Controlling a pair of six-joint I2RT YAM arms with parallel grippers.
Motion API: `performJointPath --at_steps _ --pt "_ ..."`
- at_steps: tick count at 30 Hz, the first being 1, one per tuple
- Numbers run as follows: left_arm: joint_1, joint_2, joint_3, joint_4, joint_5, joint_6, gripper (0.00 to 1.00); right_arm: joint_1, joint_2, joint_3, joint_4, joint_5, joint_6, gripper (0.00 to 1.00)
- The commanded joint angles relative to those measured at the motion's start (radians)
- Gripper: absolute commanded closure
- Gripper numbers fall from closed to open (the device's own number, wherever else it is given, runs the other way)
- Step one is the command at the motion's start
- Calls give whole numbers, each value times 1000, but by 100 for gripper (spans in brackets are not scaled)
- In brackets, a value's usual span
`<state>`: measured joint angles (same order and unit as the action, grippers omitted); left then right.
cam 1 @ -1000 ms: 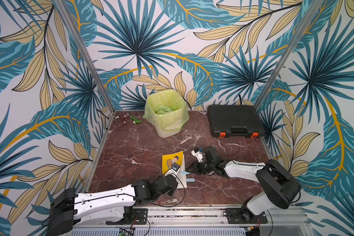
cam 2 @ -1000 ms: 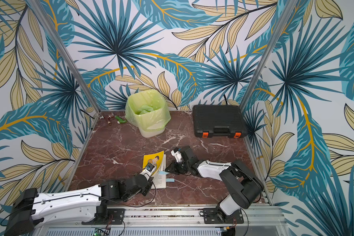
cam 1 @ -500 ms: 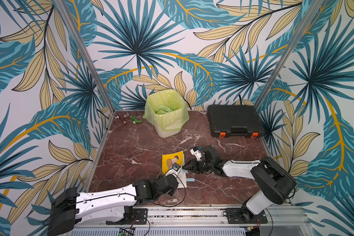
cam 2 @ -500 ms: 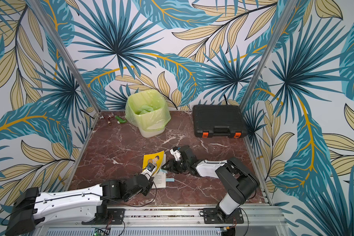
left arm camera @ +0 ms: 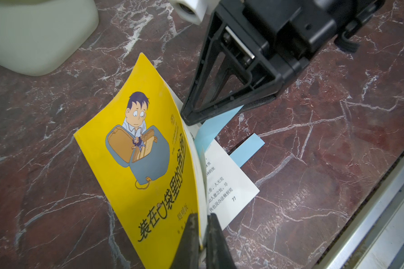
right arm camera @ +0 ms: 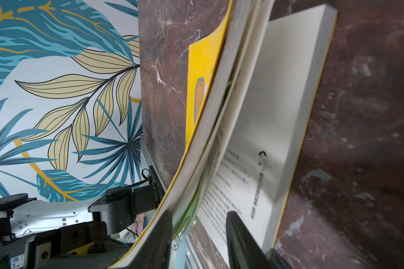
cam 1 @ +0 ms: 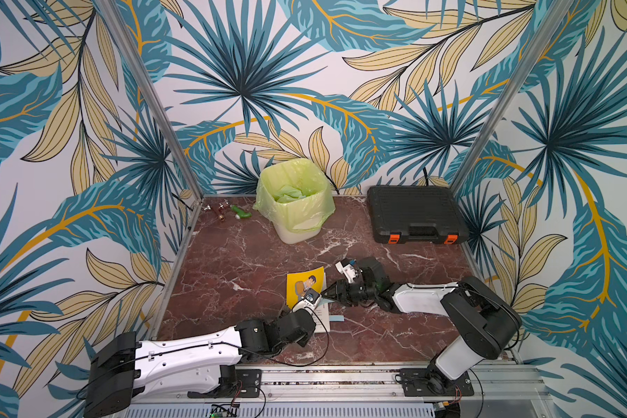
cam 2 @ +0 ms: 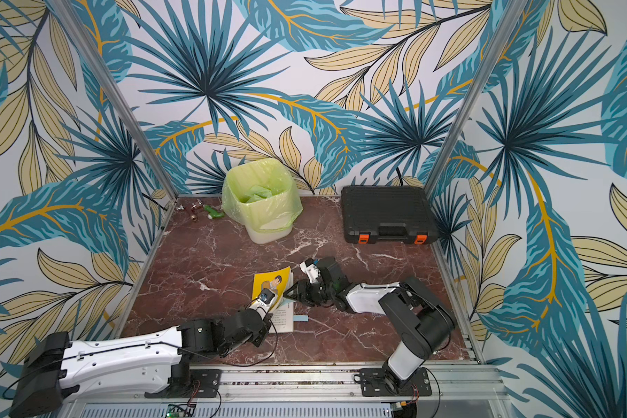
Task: Peel off the used sticky note
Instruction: Open the book at the center of the board.
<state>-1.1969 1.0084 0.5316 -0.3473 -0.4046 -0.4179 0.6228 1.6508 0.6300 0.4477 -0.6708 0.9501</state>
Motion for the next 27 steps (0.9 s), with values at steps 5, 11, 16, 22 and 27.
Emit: performJointPath --at_steps 5,11,16,22,27 --pt "6 -4 -7 20 -25 4 100 10 22 -14 23 -15 3 68" --pt "6 -5 -5 18 -29 6 100 10 6 -36 3 0 -9 68" --pt "8 -4 -4 18 -30 8 100 10 2 -47 6 1 -8 69" --pt "8 -4 -4 17 -29 7 100 17 19 -46 30 -1 3 69" --pt "8 -4 -5 17 -27 4 100 26 47 -26 54 -5 18 69"
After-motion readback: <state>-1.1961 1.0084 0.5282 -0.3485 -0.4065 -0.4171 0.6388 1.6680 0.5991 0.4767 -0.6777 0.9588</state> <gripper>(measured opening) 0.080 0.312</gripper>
